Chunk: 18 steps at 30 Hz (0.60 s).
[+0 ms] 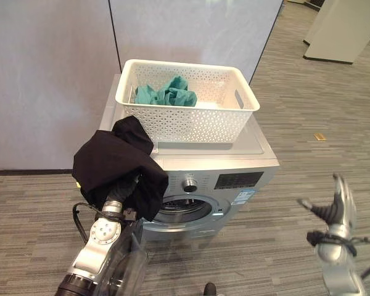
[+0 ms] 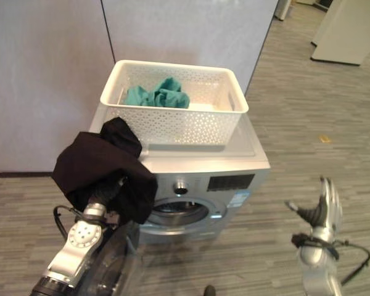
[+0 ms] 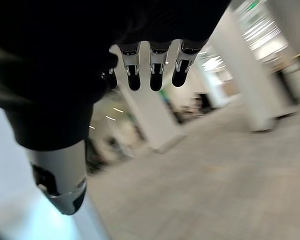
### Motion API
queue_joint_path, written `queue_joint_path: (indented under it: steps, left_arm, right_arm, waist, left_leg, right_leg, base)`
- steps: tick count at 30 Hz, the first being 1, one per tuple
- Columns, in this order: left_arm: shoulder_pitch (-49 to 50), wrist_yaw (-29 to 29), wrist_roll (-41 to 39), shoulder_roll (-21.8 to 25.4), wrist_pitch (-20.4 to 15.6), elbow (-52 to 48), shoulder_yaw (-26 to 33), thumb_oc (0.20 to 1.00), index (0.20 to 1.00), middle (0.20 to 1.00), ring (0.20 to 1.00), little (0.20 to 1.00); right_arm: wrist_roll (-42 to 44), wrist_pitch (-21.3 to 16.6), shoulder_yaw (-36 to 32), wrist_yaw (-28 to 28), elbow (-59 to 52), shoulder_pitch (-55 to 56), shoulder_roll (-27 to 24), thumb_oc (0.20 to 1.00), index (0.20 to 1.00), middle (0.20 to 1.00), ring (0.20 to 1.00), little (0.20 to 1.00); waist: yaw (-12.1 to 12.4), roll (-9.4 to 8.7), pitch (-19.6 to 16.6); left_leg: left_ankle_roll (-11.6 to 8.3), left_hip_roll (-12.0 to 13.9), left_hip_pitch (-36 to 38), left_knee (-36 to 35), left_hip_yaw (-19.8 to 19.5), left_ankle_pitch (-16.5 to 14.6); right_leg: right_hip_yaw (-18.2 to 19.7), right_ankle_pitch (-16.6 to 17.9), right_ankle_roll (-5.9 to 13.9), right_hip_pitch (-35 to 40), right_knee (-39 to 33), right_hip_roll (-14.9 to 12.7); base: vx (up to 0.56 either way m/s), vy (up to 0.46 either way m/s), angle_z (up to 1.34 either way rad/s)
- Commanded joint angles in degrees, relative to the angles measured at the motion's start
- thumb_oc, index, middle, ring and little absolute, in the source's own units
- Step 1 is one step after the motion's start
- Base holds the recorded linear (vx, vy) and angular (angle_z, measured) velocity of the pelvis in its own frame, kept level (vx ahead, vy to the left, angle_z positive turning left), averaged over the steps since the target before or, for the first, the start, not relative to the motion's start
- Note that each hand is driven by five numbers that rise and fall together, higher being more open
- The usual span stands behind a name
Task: Grab the laundry basket,head to the washer,open it,put in the laundry and shut it.
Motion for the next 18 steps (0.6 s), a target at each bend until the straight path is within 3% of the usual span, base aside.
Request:
queue_joint_path:
  steps: [1, 5, 10, 14, 16, 18]
  left_arm:
    - [-4.72, 0.47, -0.79, 0.77, -5.29, -0.75, 0.39, 0.200, 0.200, 0.200, 0.200, 0.200]
    - [-4.76, -0.63, -1.60, 1.17, -5.30, -0.79, -0.94, 0.200, 0.200, 0.200, 0.200, 0.200]
    - [-5.14, -2.29, -4.42, 0.40, -5.05, 0.13, -4.76, 0.200, 0.200, 0.200, 0.200, 0.200]
    - [-5.31, -3.51, -4.57, 0.61, -4.76, 0.53, -5.81, 0.200, 0.200, 0.200, 0.200, 0.200]
    - [-6.84, -4.13, -4.44, 0.36, -4.87, 1.13, -6.82, 0.200, 0.200, 0.200, 0.200, 0.200]
    - [-9.07, -4.26, -4.37, -0.20, -5.15, 2.30, -7.75, 0.200, 0.200, 0.200, 0.200, 0.200]
  right_arm:
    - [4.76, -2.29, 1.89, -0.87, 9.34, -1.82, -0.75, 1.000, 1.000, 1.000, 1.000, 1.000]
    - [9.09, -3.26, 6.76, 0.76, 21.14, -4.23, 2.10, 1.000, 1.000, 1.000, 1.000, 1.000]
    - [12.75, -3.50, 21.77, 7.33, 46.85, -10.12, 8.72, 1.000, 1.000, 1.000, 1.000, 1.000]
    - [12.12, -3.69, 26.05, 9.57, 51.45, -12.64, 10.35, 1.000, 1.000, 1.000, 1.000, 1.000]
    - [12.78, -4.41, 28.11, 10.92, 51.86, -14.74, 10.47, 1.000, 1.000, 1.000, 1.000, 1.000]
    - [12.71, -5.01, 29.72, 11.52, 50.03, -16.71, 9.54, 1.000, 1.000, 1.000, 1.000, 1.000]
  waist:
    - [0.78, 0.84, -0.03]
    - [1.33, 0.96, 0.61]
    - [4.41, 2.13, 2.09]
    - [5.41, 2.82, 2.75]
    - [6.44, 3.25, 4.28]
    - [6.53, 2.90, 6.49]
  left_leg:
    - [1.87, 0.39, -0.08, 0.26, 0.48, -2.23]
    - [1.06, 0.91, -1.25, 0.26, -0.04, -1.30]
    - [-0.93, 3.14, -3.05, 0.26, -2.17, 1.42]
    - [-2.15, 4.25, -5.44, 0.26, -3.88, 3.96]
    - [-2.99, 4.63, -7.80, 0.32, -5.03, 6.27]
    - [-2.71, 4.28, -10.83, 3.76, -3.81, 6.77]
  right_leg:
    - [-2.49, -6.88, 0.39, 2.96, 2.53, -0.96]
    - [-3.60, -6.81, 0.12, 3.06, 1.64, -0.70]
    - [-5.71, -8.26, -1.51, 4.07, 0.58, 1.36]
    - [-7.27, -9.55, -2.43, 3.81, 0.54, 2.55]
    - [-8.31, -10.10, -3.07, 3.29, 0.54, 2.97]
    - [-9.64, -9.79, -3.36, 2.72, 0.54, 2.33]
  base:
    - [-0.03, -0.038, 0.09]
    - [-0.05, -0.082, 0.18]
    - [-0.08, -0.127, 0.23]
    - [-0.13, -0.140, 0.25]
    - [-0.24, -0.093, 0.15]
    - [-0.32, -0.057, 0.44]
